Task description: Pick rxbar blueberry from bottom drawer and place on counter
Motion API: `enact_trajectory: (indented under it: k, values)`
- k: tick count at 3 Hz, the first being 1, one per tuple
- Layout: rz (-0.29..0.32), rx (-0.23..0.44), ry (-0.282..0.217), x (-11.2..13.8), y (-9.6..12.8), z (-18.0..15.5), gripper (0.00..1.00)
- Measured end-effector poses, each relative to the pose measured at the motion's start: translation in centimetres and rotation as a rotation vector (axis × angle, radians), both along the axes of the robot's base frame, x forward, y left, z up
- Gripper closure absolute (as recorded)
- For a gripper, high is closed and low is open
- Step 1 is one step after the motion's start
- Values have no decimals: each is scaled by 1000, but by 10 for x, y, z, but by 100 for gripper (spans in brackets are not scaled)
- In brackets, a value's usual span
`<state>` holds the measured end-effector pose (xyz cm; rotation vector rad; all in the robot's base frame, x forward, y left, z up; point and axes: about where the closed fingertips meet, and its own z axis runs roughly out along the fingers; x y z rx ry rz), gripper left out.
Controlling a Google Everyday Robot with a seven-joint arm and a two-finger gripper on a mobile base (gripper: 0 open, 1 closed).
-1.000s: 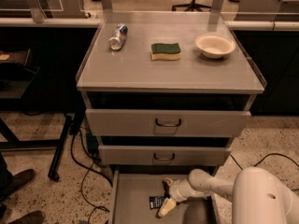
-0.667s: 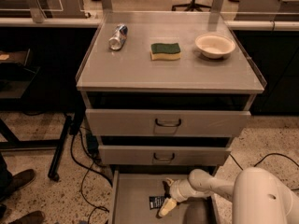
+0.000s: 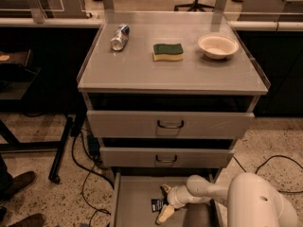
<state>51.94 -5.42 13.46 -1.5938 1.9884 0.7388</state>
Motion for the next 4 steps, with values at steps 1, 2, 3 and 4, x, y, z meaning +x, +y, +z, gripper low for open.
enact_trajectory:
  k: [1,2,3,4]
  values:
    - [2,8,12,-2,2,-14,0]
    - [-1,19,50,-6,1,-32,0]
    - [-13,27,91,-6,-2,-41,0]
    - [-13,27,91,-6,-2,-40,0]
